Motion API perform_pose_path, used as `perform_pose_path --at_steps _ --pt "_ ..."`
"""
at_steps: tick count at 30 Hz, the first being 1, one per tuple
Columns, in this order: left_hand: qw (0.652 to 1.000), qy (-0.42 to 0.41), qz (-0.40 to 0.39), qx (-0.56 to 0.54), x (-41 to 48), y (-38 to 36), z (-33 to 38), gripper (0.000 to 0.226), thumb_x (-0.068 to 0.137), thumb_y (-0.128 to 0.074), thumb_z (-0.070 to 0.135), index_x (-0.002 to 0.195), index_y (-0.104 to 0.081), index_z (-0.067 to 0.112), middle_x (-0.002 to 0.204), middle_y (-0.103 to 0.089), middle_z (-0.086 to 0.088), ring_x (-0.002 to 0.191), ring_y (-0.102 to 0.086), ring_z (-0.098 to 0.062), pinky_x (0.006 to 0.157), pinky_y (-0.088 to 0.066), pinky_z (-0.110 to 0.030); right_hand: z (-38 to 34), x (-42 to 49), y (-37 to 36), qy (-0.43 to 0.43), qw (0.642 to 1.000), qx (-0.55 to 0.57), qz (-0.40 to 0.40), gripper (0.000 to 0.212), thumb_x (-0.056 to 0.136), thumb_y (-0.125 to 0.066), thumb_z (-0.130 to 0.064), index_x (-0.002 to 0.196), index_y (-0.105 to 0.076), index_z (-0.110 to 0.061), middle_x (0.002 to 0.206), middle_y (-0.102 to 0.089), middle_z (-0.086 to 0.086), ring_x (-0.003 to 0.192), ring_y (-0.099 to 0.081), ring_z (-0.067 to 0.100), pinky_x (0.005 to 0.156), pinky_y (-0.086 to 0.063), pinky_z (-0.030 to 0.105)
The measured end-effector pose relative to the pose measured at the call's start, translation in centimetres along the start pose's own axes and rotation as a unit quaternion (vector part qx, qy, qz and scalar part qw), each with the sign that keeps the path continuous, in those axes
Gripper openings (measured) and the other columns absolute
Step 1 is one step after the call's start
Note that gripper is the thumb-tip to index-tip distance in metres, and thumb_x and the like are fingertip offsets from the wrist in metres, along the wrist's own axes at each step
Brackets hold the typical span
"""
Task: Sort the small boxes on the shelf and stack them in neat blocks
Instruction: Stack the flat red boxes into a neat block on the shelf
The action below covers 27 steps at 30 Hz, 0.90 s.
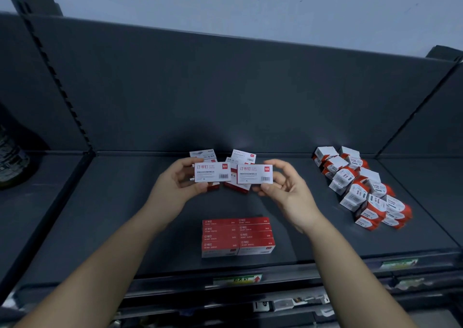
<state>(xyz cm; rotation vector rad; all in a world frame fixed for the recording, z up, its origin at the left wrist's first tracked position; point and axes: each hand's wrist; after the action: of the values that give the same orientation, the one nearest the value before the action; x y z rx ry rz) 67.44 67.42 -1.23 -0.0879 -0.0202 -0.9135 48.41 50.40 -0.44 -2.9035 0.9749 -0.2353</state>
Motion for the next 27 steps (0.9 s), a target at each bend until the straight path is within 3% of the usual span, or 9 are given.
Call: perform_pose_path --at_steps 4,11,15,19,23,27 --pt "1.0 -0.002 -0.02 -0.008 -0.6 -0.8 0.7 0.047 0.082 -0.066 -0.01 0.119 -0.059 0.019 0.113 -0.071 -0.002 0.099 -0.07 -0.016 0.082 -0.057 -0.025 -0.6 -0.5 -0.3 0.013 1.0 0.007 -0.004 0.042 0.082 -0.064 -0.005 0.121 -0.053 -0.015 0.106 -0.072 0.013 0.087 -0.069 0.026 0.08 -0.054 0.032" --pt "1.0 0.001 -0.013 -0.021 -1.2 -1.1 0.7 0.048 0.082 -0.066 -0.011 0.118 -0.059 0.02 0.111 -0.072 -0.001 0.1 -0.07 -0.022 0.082 -0.058 -0.028 -0.9 -1.0 -0.3 0.007 1.0 0.008 -0.023 0.041 0.089 -0.056 0.012 0.119 -0.053 -0.014 0.109 -0.07 0.017 0.089 -0.069 0.026 0.084 -0.055 0.035" --pt "1.0 0.007 -0.017 -0.021 -1.3 -1.2 0.9 0.046 0.083 -0.065 -0.011 0.115 -0.059 0.021 0.11 -0.072 -0.002 0.099 -0.07 -0.022 0.08 -0.058 -0.027 -0.8 -1.1 -0.5 -0.009 0.999 0.031 -0.018 0.032 0.09 -0.06 0.003 0.116 -0.053 -0.013 0.111 -0.07 0.019 0.089 -0.068 0.03 0.088 -0.055 0.041" --pt "0.999 0.015 -0.023 -0.034 -1.3 -1.5 0.9 0.036 0.088 -0.061 -0.008 0.114 -0.059 0.017 0.109 -0.072 -0.006 0.097 -0.07 -0.021 0.078 -0.057 -0.024 -0.7 -1.1 -1.0 -0.03 0.999 0.043 0.011 0.025 0.086 -0.063 -0.009 0.108 -0.054 -0.013 0.109 -0.072 0.012 0.092 -0.071 0.027 0.077 -0.057 0.033" --pt "0.999 0.014 -0.032 0.032 -1.1 -1.6 0.5 0.032 0.09 -0.061 -0.003 0.111 -0.06 0.022 0.107 -0.072 0.001 0.098 -0.069 -0.013 0.083 -0.056 -0.025 -0.2 -1.0 -0.5 -0.036 0.995 -0.088 0.009 0.028 0.091 -0.063 -0.003 0.114 -0.061 -0.02 0.104 -0.074 -0.002 0.096 -0.071 0.015 0.074 -0.058 0.028" --pt "0.992 0.042 -0.03 0.116 -0.8 -1.5 -0.8 0.027 0.088 -0.065 0.0 0.104 -0.057 0.021 0.104 -0.071 0.004 0.099 -0.067 -0.008 0.082 -0.053 -0.021 1.0 -1.0 0.1 -0.057 0.964 -0.261 -0.011 0.019 0.092 -0.067 -0.013 0.106 -0.066 -0.026 0.104 -0.071 -0.009 0.096 -0.068 0.007 0.083 -0.056 0.028"
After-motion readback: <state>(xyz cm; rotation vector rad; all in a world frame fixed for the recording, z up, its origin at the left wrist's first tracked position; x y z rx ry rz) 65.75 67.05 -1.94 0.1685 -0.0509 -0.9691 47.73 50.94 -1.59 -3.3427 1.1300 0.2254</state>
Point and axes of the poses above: each hand's wrist, its own x-axis towards the middle knuckle, its own y-axis out of the back of the hand, z = x × y
